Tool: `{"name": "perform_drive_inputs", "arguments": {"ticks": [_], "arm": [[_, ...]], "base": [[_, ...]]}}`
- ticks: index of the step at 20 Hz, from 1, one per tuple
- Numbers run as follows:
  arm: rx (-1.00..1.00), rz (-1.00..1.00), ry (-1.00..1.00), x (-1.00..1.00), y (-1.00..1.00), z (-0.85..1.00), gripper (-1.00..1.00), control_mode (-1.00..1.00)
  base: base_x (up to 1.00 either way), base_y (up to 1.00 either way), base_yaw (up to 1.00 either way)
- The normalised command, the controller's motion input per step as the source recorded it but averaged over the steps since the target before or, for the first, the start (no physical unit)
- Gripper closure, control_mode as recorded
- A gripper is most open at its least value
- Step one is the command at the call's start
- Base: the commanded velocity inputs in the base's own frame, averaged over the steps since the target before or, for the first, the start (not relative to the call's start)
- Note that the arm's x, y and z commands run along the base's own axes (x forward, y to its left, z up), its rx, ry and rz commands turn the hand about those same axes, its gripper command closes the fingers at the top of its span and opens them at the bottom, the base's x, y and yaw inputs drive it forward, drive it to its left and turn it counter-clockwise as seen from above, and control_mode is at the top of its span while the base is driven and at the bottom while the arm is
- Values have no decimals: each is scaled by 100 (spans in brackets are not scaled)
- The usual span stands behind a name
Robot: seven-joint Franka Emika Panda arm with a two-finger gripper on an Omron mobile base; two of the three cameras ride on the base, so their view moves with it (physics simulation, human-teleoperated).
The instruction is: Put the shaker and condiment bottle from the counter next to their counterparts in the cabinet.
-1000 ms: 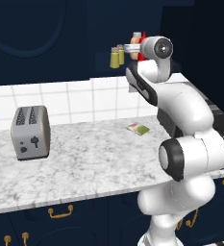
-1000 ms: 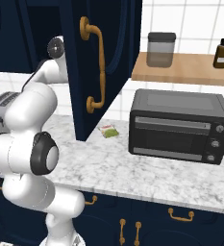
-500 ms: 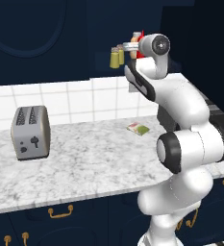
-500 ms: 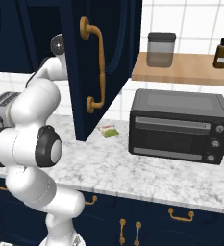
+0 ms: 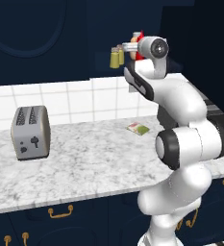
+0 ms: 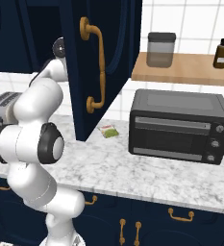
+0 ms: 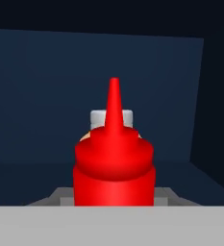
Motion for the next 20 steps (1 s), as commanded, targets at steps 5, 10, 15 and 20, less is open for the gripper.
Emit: {"name": "perform_drive_inputs", "arguments": {"ticks": [5,10,15,20], "arm": [[0,0,-3,0,-1,-32,-100,-100],[3,0,0,-45,-6,-2,-100,-100],[6,0,-1,-88,-5,1,-100,-100],[9,0,-5,-97,0,15,-100,-100]], "base": [[0,0,0],[0,0,0],[0,0,0],[0,0,0]]}}
